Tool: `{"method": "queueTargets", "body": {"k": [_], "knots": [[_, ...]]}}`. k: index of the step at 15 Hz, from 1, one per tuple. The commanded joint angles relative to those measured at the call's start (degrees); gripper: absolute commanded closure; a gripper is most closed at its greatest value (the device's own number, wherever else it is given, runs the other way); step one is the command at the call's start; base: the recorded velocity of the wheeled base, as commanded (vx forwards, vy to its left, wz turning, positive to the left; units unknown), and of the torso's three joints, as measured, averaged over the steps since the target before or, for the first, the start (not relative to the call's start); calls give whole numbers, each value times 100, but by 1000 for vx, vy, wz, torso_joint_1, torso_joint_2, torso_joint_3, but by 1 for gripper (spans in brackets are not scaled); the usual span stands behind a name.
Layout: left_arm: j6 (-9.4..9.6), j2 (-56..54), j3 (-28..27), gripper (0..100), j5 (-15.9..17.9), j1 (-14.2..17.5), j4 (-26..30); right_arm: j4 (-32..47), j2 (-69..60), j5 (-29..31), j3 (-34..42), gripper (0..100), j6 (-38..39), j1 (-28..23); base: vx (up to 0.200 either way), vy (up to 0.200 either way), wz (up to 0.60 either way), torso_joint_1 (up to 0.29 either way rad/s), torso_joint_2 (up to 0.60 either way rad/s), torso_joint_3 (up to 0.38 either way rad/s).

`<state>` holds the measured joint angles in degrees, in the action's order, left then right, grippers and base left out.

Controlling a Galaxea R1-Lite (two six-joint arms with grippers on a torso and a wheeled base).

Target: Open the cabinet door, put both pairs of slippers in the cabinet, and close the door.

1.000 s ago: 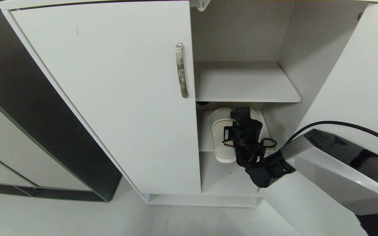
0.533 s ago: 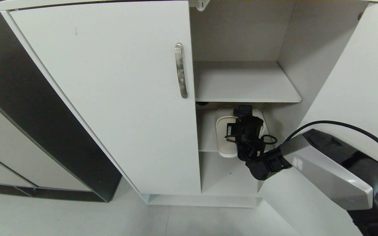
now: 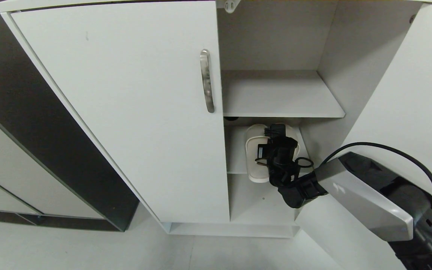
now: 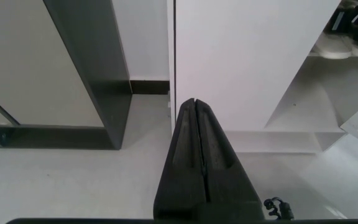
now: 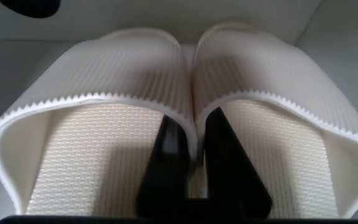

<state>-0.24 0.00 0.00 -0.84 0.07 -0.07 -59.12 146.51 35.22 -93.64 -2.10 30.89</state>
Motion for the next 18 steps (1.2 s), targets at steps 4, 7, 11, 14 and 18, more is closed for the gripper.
{"method": "queueTargets", "body": {"k": [4,7,11,14,18], "knots": [[-2,9,0,100,-4,1,-1,-64,-316,3,627,0,-10,66,0,0,0,0,0,0],[-2,9,0,100,-4,1,-1,-530,-834,20,1533,0,-10,180,0,0,0,0,0,0],[7,9,0,100,5,1,-1,-1971,-1915,55,3932,0,-45,576,0,0,0,0,0,0],[16,9,0,100,14,1,-1,-2393,-2451,46,5171,0,-45,778,0,0,0,0,0,0],[16,9,0,100,23,1,-1,-2464,-2355,11,5496,0,-63,840,0,0,0,0,0,0]]}}
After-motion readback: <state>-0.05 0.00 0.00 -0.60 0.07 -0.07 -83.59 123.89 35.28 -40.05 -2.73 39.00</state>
